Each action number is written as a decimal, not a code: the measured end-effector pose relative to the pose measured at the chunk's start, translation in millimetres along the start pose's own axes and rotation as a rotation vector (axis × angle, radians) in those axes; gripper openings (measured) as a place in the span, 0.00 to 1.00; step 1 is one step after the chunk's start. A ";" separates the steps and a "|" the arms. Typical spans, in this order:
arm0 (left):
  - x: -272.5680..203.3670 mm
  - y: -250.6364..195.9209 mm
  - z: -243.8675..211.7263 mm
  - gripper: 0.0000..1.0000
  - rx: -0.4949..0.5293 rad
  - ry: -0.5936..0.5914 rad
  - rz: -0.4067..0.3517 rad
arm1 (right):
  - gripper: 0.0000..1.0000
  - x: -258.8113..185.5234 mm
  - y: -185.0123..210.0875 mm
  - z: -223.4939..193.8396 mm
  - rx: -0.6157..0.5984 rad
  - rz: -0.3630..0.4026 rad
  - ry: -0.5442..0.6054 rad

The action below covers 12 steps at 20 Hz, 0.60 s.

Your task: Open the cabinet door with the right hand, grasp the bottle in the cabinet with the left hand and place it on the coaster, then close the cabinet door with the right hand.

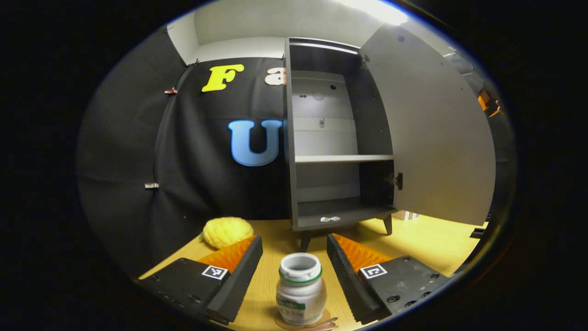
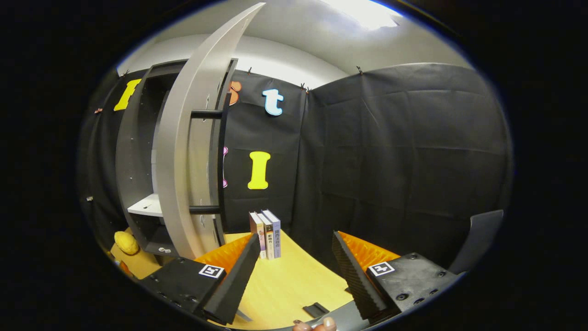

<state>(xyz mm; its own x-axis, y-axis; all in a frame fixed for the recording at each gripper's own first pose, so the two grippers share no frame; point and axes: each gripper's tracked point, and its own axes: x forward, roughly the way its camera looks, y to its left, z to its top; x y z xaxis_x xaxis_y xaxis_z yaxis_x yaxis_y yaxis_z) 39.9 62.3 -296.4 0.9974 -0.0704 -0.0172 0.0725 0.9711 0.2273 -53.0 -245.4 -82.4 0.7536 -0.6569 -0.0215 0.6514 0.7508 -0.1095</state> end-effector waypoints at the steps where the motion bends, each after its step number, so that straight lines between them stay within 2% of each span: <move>1: 2.0 -4.0 15.1 0.89 0.007 -0.006 -0.018 | 0.98 1.3 0.6 6.6 -0.023 0.010 -0.021; 5: 10.9 -33.0 71.1 0.89 0.042 0.010 -0.119 | 0.98 2.3 13.0 23.8 -0.037 0.098 -0.051; 8: 14.7 -58.5 99.1 0.89 -0.002 0.052 -0.184 | 0.96 1.4 14.7 24.3 0.026 0.157 -0.036; 9: 16.0 -67.6 109.9 0.88 -0.028 0.060 -0.210 | 0.92 0.5 17.5 22.9 0.052 0.182 -0.025; 12: 18.6 -86.9 145.0 0.89 -0.070 0.071 -0.267 | 0.97 -5.4 20.2 30.2 0.100 0.242 -0.026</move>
<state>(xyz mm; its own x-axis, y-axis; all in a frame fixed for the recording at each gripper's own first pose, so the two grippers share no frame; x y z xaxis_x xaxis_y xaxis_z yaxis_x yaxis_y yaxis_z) 52.3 -56.5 -175.3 0.9402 -0.3122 -0.1362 0.3300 0.9339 0.1377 -41.2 -224.6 -54.4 0.8899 -0.4560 -0.0097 0.4560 0.8900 -0.0056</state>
